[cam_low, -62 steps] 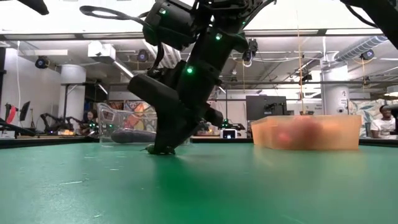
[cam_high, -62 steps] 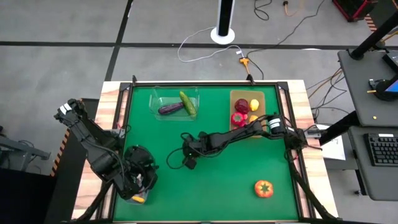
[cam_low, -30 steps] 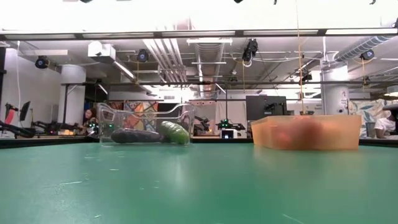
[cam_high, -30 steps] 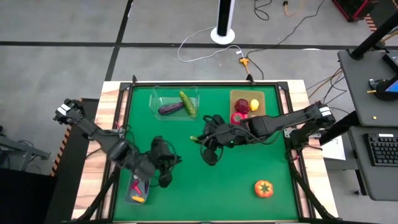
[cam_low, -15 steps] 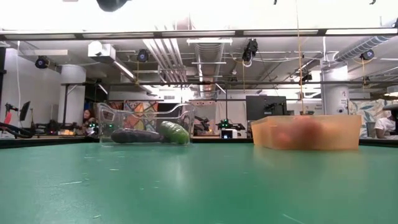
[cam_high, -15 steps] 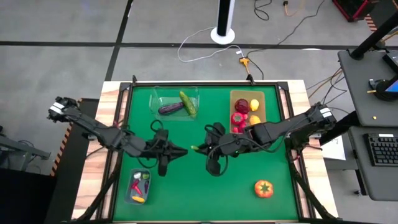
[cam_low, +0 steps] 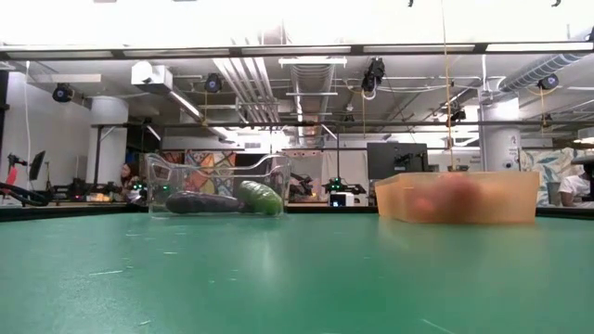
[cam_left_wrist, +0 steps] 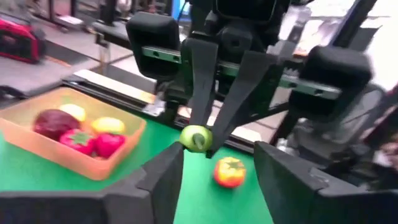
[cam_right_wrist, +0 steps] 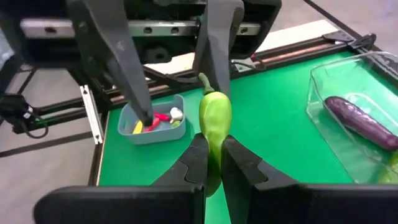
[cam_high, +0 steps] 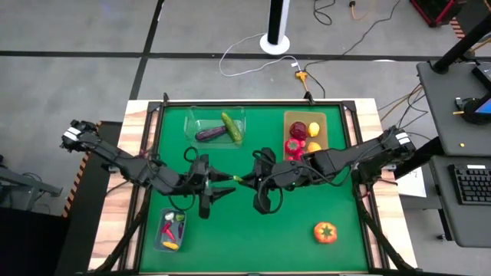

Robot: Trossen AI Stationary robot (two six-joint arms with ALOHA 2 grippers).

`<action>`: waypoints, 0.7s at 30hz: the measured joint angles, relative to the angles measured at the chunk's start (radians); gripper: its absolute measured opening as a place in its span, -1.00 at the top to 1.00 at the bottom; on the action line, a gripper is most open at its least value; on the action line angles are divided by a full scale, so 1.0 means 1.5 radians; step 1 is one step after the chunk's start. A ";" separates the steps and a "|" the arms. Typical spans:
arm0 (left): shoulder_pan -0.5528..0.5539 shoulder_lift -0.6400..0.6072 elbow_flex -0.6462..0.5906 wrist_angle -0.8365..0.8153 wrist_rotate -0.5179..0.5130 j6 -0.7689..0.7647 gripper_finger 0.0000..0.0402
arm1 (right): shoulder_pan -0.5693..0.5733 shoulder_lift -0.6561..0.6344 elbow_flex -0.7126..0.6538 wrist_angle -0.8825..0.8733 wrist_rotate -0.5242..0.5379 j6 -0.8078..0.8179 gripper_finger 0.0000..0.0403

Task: Sort produce into baskets
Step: Put the green chili pepper into the blue bin

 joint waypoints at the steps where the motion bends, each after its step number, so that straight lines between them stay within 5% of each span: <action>1: 0.001 0.006 0.003 -0.003 -0.007 0.008 0.09 | 0.000 0.000 0.000 0.000 -0.001 -0.001 0.89; 9: 0.007 0.041 0.032 0.010 -0.026 0.051 0.13 | 0.001 0.002 0.000 0.013 -0.012 -0.026 0.89; 17: 0.007 0.041 0.040 0.001 -0.041 0.062 0.87 | 0.000 0.002 0.000 0.014 -0.007 -0.031 0.89; 21: 0.007 0.041 0.040 -0.002 -0.040 0.046 0.88 | 0.000 0.002 0.000 0.015 -0.007 -0.037 0.89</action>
